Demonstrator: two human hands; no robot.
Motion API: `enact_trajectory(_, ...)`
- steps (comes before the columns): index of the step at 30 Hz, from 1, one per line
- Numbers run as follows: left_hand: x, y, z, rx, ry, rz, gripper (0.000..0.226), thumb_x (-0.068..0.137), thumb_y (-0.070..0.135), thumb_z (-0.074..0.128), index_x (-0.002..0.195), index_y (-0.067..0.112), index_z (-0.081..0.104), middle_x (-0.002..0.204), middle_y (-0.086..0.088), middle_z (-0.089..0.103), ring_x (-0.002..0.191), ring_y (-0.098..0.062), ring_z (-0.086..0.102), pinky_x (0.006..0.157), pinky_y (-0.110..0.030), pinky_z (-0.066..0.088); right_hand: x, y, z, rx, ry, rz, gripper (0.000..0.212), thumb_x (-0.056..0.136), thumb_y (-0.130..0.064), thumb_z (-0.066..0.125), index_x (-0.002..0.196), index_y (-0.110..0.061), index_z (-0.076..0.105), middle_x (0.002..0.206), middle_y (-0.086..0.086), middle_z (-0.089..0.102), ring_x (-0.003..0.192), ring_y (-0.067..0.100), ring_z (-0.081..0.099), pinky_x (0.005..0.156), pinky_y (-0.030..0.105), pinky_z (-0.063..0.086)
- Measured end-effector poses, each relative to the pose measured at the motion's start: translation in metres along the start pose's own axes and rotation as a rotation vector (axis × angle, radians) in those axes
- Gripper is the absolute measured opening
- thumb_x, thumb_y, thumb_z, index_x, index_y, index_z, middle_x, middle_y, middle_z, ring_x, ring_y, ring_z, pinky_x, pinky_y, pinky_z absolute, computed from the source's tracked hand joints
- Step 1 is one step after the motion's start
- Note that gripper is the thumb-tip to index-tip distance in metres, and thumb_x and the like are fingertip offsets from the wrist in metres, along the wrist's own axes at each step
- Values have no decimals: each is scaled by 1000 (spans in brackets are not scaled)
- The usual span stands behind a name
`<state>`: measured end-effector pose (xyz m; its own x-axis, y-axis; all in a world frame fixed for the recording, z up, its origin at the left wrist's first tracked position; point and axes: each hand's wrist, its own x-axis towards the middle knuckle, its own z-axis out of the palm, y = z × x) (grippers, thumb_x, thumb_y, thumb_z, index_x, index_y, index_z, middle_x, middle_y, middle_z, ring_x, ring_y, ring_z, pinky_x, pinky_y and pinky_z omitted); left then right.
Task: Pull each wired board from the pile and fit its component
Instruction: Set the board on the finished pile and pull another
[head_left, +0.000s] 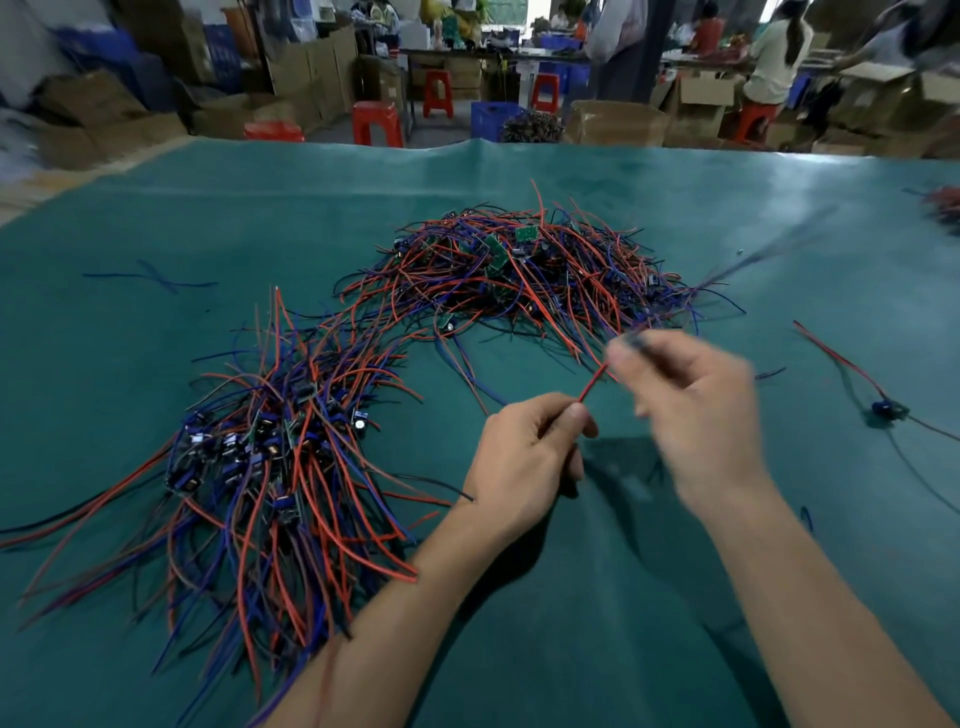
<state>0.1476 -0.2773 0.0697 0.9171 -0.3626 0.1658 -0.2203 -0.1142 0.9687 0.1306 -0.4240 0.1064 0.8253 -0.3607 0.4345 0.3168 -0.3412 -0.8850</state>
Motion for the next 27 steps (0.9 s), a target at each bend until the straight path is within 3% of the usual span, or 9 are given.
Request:
enact_trajectory(3,-2,0,1,63,-26,34,26,99,31,49,84,18,67,61,5,65,56,-10,58,63,-27,49,21,-35,-12,94,260,-82,24,92,-19,72,70,-25,65,60,-7,49,57,10,40,56,30,36)
enact_trajectory(6,0,-3,2,104,-7,14,24,103,22,53,86,19,70,64,7,66,59,-4,58,67,-25,49,36,-87,4,209,326,-214,18,90,-24,72,71,-25,70,62,3,54,55,14,43,52,43,36)
enact_trajectory(8,0,-2,2,115,17,-9,26,103,20,54,81,25,69,62,8,65,57,-1,57,65,-22,48,39,-117,29,216,184,-305,16,87,-28,74,72,-25,75,64,7,63,57,15,49,53,43,39)
enact_trajectory(11,-2,-1,1,169,59,17,39,100,15,54,66,32,57,54,17,59,53,7,52,58,-11,40,39,-137,77,118,-243,-252,32,88,-42,73,74,-14,77,76,15,72,59,24,53,58,41,42)
enact_trajectory(14,-1,0,0,146,50,3,29,101,14,52,77,26,62,66,8,67,62,-1,58,71,-26,52,48,-115,101,-321,-536,-157,63,91,-63,59,90,-2,72,88,18,72,76,35,65,67,36,48)
enact_trajectory(18,0,1,0,148,88,-15,16,101,18,54,97,17,70,76,-2,75,70,-8,63,79,-29,53,81,-44,57,-913,-385,-123,23,91,-37,62,105,-24,75,110,9,73,109,32,64,96,38,50)
enact_trajectory(20,0,1,0,182,90,0,16,100,18,55,99,16,71,77,-2,75,72,-7,66,79,-25,52,83,-7,24,-1128,-347,82,32,86,-29,64,118,-26,70,123,18,64,120,38,56,103,42,44)
enact_trajectory(23,1,0,0,171,86,-6,15,99,16,55,99,14,70,76,-3,75,68,-5,65,74,-21,51,73,29,-10,-1114,-308,245,30,85,-28,70,114,-23,72,118,18,66,115,38,58,98,41,49)
enact_trajectory(27,1,-2,0,157,86,-6,14,99,15,55,99,15,69,75,-1,74,65,-2,64,75,-23,53,70,35,-28,-880,-185,279,11,76,-27,85,80,-26,74,79,0,69,97,30,67,84,32,52)
